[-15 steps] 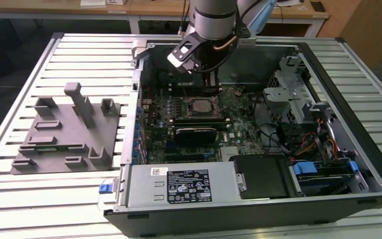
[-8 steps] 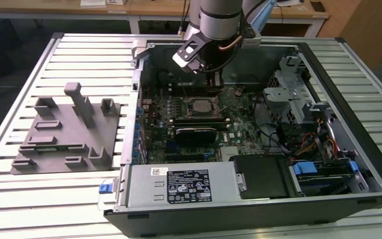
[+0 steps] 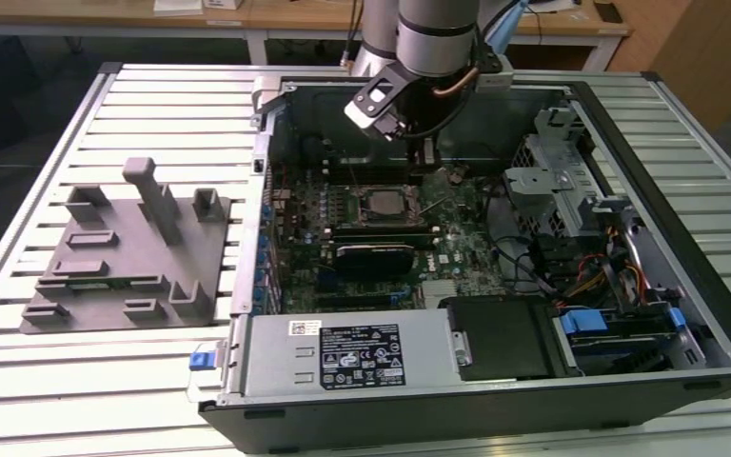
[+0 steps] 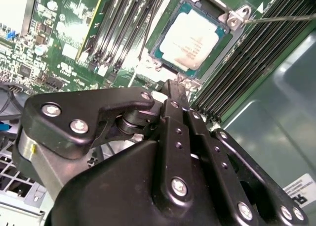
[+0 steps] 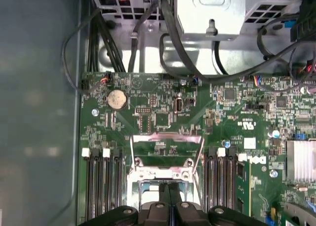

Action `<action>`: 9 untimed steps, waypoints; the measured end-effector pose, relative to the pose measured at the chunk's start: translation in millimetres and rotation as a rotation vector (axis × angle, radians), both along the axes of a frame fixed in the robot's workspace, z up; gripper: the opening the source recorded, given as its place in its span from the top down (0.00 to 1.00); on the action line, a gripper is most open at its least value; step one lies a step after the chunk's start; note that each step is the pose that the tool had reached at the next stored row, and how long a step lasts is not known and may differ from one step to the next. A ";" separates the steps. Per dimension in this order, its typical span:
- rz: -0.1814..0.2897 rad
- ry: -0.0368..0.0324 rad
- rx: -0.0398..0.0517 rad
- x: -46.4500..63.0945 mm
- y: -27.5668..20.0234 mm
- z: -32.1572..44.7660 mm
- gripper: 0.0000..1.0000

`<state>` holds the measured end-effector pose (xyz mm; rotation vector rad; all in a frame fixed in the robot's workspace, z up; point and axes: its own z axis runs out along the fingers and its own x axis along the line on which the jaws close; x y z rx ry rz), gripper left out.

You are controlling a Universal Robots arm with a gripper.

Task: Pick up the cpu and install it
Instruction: 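Close the cpu cover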

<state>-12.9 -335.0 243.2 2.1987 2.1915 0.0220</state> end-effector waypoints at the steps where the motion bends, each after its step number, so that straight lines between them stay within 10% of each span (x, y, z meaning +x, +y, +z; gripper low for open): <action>1: 0.000 0.0001 -0.0001 0.2 0.0 0.1 0.89; 9: 0.000 0.0000 0.0003 0.3 0.0 13.5 0.89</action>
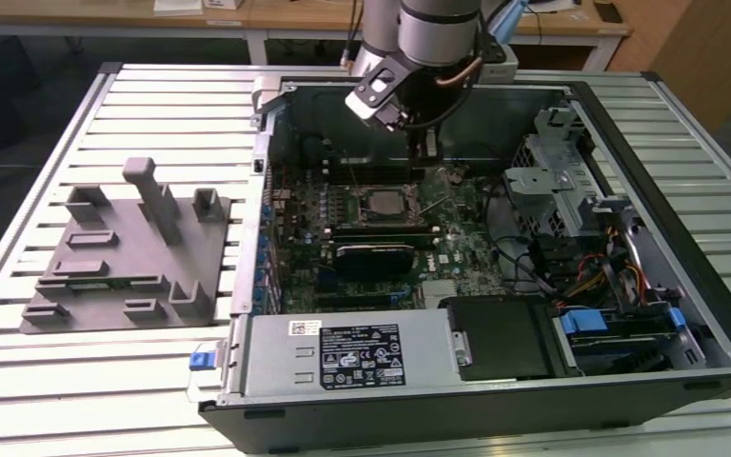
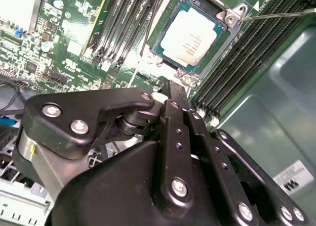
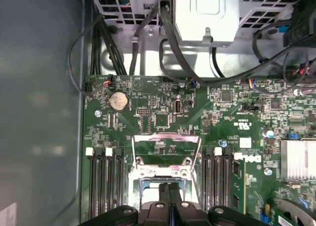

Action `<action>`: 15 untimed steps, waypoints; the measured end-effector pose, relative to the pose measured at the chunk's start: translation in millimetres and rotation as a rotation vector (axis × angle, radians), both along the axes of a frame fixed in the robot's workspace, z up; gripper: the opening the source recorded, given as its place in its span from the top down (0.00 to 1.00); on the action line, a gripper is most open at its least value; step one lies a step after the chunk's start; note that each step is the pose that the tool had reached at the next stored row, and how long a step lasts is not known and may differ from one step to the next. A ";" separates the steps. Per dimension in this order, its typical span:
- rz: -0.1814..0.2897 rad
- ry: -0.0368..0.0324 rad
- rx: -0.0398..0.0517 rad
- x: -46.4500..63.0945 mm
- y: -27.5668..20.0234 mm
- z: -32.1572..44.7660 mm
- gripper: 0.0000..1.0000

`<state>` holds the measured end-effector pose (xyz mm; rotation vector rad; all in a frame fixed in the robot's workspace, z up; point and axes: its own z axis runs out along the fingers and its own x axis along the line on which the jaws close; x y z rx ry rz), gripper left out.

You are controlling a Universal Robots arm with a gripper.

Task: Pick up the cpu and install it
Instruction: 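Close the cpu cover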

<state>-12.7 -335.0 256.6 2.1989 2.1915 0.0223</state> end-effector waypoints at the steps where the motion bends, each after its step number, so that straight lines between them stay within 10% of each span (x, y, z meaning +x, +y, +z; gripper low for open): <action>1: 0.000 0.0001 0.0000 0.0 0.0 2.3 0.89; 15: 0.000 0.0003 0.0000 9.9 0.0 8.1 0.89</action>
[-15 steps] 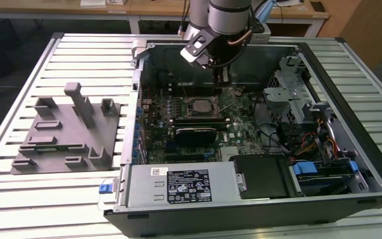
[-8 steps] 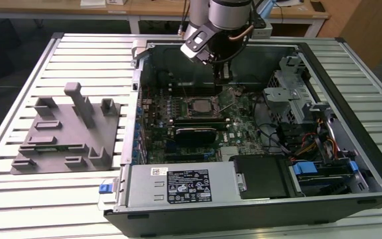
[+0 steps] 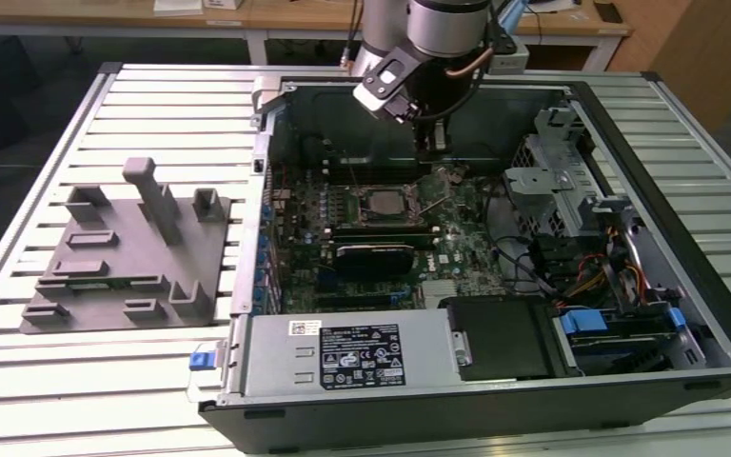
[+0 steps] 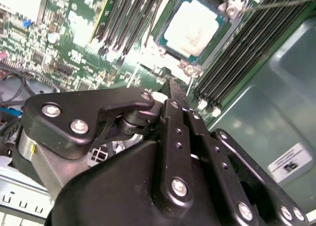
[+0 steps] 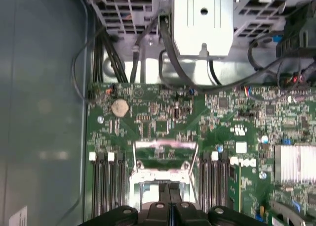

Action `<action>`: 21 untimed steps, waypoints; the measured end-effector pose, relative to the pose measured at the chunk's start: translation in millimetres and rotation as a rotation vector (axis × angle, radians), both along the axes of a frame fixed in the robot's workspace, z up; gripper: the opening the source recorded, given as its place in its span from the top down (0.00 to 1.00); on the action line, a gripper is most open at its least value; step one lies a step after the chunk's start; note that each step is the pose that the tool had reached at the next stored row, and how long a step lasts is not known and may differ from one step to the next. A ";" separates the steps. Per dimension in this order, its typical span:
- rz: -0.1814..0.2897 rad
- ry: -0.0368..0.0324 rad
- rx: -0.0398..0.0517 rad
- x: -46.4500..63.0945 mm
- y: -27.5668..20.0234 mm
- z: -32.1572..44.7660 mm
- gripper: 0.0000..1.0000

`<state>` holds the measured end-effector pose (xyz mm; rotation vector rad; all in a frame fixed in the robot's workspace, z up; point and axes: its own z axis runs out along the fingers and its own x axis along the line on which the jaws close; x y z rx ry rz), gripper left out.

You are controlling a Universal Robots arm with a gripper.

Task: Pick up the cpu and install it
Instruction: 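Close the cpu cover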

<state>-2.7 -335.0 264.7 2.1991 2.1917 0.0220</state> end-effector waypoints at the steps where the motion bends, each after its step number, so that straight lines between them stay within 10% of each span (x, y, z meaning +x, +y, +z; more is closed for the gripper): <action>1: 0.000 0.0002 0.0001 2.9 0.0 0.0 0.89; 21: 0.000 0.0065 0.0001 51.8 0.0 -5.8 0.89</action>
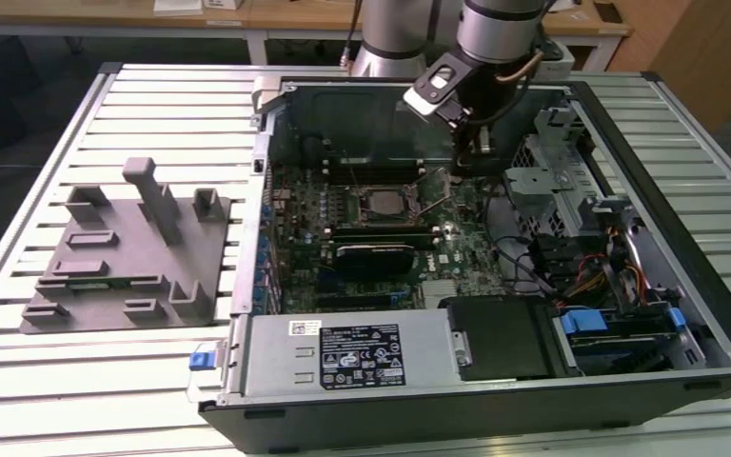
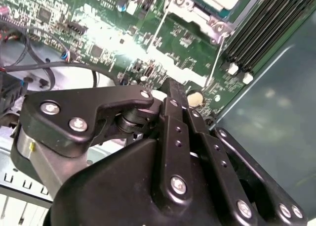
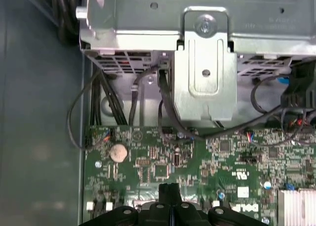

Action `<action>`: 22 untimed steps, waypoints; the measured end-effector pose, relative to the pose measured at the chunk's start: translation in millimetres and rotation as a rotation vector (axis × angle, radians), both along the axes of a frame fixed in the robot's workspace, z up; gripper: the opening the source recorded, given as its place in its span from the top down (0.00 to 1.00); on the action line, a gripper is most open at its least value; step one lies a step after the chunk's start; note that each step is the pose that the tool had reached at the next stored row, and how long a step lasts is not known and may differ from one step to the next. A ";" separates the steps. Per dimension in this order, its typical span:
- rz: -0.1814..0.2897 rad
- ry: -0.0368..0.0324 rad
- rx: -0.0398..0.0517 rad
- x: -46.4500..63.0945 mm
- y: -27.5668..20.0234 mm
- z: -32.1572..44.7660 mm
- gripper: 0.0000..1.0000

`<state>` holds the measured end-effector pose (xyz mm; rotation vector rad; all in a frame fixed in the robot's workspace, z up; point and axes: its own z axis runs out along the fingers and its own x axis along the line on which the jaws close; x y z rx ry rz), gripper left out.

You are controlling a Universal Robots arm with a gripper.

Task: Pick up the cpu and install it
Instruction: 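Close the cpu cover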

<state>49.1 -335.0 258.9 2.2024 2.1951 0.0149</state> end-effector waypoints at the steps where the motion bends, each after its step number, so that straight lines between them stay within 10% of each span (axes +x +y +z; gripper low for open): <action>1: 0.000 0.0000 -0.0001 1.3 0.0 -0.9 0.89; 22: 0.000 0.0073 0.0001 6.2 0.0 -20.9 0.89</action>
